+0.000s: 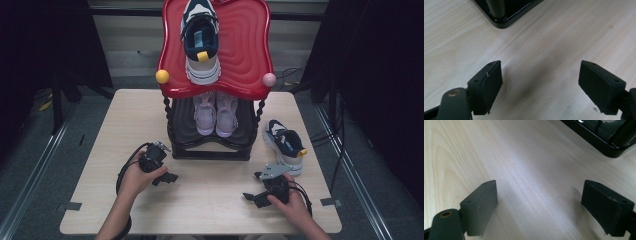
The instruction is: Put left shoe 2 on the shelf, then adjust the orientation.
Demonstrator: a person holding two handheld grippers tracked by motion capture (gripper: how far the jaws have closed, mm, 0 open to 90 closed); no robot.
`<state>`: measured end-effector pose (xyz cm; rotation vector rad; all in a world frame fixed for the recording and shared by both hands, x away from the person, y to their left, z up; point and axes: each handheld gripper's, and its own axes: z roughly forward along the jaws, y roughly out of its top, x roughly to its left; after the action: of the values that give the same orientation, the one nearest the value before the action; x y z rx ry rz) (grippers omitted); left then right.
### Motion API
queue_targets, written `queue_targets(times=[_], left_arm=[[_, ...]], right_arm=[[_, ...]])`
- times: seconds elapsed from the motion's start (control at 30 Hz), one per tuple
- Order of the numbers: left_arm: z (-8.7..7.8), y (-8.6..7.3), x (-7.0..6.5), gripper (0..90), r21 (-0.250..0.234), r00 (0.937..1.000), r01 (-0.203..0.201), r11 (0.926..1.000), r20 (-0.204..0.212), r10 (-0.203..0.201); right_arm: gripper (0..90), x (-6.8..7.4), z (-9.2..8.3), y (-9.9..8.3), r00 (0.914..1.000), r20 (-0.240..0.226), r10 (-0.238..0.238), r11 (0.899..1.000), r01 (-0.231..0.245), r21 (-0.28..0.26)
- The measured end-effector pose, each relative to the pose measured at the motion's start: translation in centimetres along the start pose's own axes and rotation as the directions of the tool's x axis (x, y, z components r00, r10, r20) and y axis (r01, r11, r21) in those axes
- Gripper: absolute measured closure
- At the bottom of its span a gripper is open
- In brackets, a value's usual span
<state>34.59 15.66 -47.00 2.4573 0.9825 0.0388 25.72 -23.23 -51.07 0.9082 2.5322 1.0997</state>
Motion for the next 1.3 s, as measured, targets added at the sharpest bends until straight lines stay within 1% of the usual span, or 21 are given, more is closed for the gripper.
queue_targets(times=[0.07, 0.1, 0.2, 0.27, 0.4, 0.47, 0.5, 0.53, 0.57, 0.6, 0.7, 0.73, 0.8, 0.87, 0.97, 1.03, 1.07, 1.13, 1.2, 1.27, 1.3], left_arm=[[0.3, -0.2, 0.1, 18.8, -0.008, 0.9999, 0.013, 0.9999, -0.010, -0.013], [0.5, -0.4, 0.2, 18.9, -0.010, 0.9998, 0.008, 0.9999, -0.020, -0.008], [0.9, -0.7, 0.5, 18.8, -0.047, 0.9990, 0.030, 0.9984, -0.032, -0.031], [1.1, -0.9, 0.6, 18.6, -0.063, 0.9986, 0.020, 0.9978, -0.048, -0.023], [1.5, -1.2, 0.8, 16.7, -0.122, 0.9977, 0.033, 0.9920, -0.054, -0.040], [1.6, -1.2, 0.7, 15.5, -0.133, 0.9970, 0.011, 0.9911, -0.074, -0.021], [1.7, -1.3, 0.6, 15.5, -0.141, 0.9958, 0.008, 0.9899, -0.089, -0.020], [1.8, -1.4, 0.6, 15.4, -0.145, 0.9950, -0.013, 0.9893, -0.100, -0.002], [1.8, -1.5, 0.6, 14.9, -0.149, 0.9952, -0.015, 0.9886, -0.098, 0.001], [2.0, -1.7, 0.5, 14.5, -0.175, 0.9932, -0.017, 0.9844, -0.117, -0.003], [2.1, -2.1, 0.4, 14.5, -0.201, 0.9905, -0.037, 0.9789, -0.137, 0.010], [2.1, -2.2, 0.5, 14.3, -0.206, 0.9899, -0.042, 0.9776, -0.141, 0.013], [2.2, -2.3, 0.4, 14.0, -0.217, 0.9899, -0.036, 0.9756, -0.142, 0.005], [2.3, -2.4, 0.4, 13.3, -0.237, 0.9894, -0.040, 0.9708, -0.145, 0.006], [2.4, -2.5, 0.5, 11.7, -0.244, 0.9890, -0.046, 0.9688, -0.148, 0.010], [2.5, -2.7, 0.4, 10.8, -0.264, 0.9897, -0.036, 0.9639, -0.143, -0.002], [2.6, -2.8, 0.4, 9.9, -0.274, 0.9886, -0.043, 0.9609, -0.151, 0.002], [2.7, -2.9, 0.5, 7.5, -0.286, 0.9890, -0.046, 0.9572, -0.148, 0.004], [2.9, -2.9, 0.4, 5.9, -0.299, 0.9884, -0.043, 0.9532, -0.152, -0.003], [3.1, -2.9, 0.4, 3.5, -0.305, 0.9887, -0.040, 0.9514, -0.150, -0.007], [3.1, -2.9, 0.4, 1.9, -0.300, 0.9892, -0.042, 0.9529, -0.147, -0.002]], right_arm=[[13.0, 0.0, 0.0, 0.0, 1.0000, 0.000, 0.001, 1.000, -0.001, 0.000], [13.0, 0.0, 0.0, 0.0, 1.0000, 0.000, 0.000, 1.000, 0.000, 0.000], [13.0, 0.0, 0.0, 0.0, 1.0000, 0.000, 0.000, 1.000, 0.000, 0.000], [12.9, 0.0, 0.0, 0.0, 1.0000, 0.000, 0.000, 1.000, 0.000, 0.000], [13.0, 0.0, 0.0, 0.0, 1.0000, -0.002, 0.001, 1.000, -0.001, -0.002], [12.9, 0.0, 0.0, 0.0, 1.0000, 0.000, 0.000, 1.000, 0.000, 0.000], [13.0, 0.0, 0.0, 0.0, 1.0000, -0.003, 0.003, 1.000, -0.003, -0.002], [12.9, 0.0, 0.0, 0.0, 1.0000, -0.001, 0.000, 1.000, 0.000, -0.001], [12.9, 0.0, 0.0, 0.0, 1.0000, 0.000, 0.000, 1.000, 0.000, 0.000], [13.0, 0.0, 0.0, 0.0, 1.0000, -0.001, 0.002, 1.000, -0.002, -0.002], [13.0, 0.0, 0.0, 0.0, 1.0000, 0.001, 0.001, 1.000, -0.001, 0.000], [13.0, 0.0, 0.0, 0.0, 1.0000, 0.001, 0.001, 1.000, -0.001, 0.000], [12.9, 0.0, 0.0, 0.0, 1.0000, 0.000, 0.000, 1.000, 0.000, 0.000], [13.0, 0.0, 0.0, 0.0, 1.0000, 0.000, 0.000, 1.000, 0.000, 0.000], [12.9, 0.0, 0.0, 0.0, 1.0000, 0.000, 0.002, 1.000, -0.002, 0.001], [13.0, 0.0, 0.0, 0.0, 1.0000, 0.000, 0.002, 1.000, -0.002, 0.001], [13.0, 0.0, 0.0, 0.0, 1.0000, 0.000, 0.002, 1.000, -0.002, 0.001], [12.9, 0.0, 0.0, 0.0, 1.0000, 0.000, 0.002, 1.000, -0.002, 0.001], [12.9, 0.0, 0.0, 0.0, 1.0000, 0.000, 0.000, 1.000, 0.000, 0.001], [12.7, 0.0, 0.0, 0.0, 1.0000, 0.001, 0.000, 1.000, 0.000, 0.001], [12.7, 0.0, 0.0, 0.0, 1.0000, 0.000, 0.000, 1.000, 0.000, 0.002]])
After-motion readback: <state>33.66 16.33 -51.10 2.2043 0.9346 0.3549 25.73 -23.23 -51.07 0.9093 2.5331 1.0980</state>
